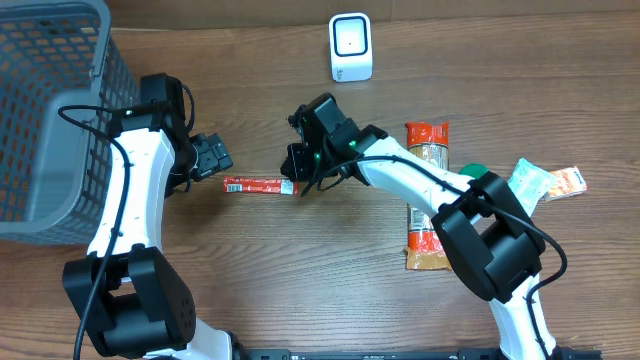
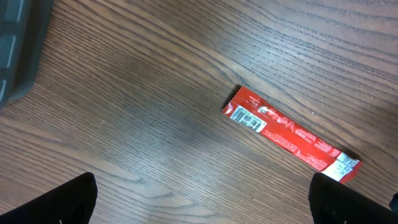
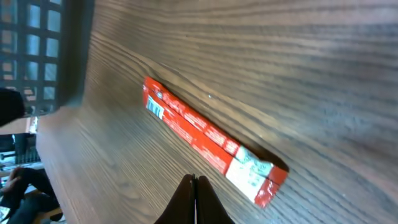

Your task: Scan the item barcode

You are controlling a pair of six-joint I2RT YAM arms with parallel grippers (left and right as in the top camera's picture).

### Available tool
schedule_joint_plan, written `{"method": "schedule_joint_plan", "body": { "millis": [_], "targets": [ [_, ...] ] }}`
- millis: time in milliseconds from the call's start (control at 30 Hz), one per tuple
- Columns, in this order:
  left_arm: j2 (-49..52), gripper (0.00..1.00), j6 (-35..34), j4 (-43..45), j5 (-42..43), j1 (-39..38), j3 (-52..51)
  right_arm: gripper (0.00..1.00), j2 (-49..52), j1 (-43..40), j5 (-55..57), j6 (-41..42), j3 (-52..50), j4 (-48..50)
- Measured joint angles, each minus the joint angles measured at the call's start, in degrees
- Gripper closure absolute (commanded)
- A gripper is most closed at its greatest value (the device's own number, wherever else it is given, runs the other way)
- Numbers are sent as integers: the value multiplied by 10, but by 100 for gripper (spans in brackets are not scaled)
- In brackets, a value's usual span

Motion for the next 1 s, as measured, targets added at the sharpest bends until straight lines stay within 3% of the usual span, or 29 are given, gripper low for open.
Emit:
{"method": "schedule_joint_plan", "body": {
  "millis": [467,700,1000],
  "targets": [
    [0,0,0,0,0,0,0,96,60,60,41,-5,-2,159],
    [0,0,0,0,0,0,0,96,76,96,148,-6,-2,155],
    [0,0,0,0,0,0,0,96,76,95,182,-6,-2,142]
  ]
}}
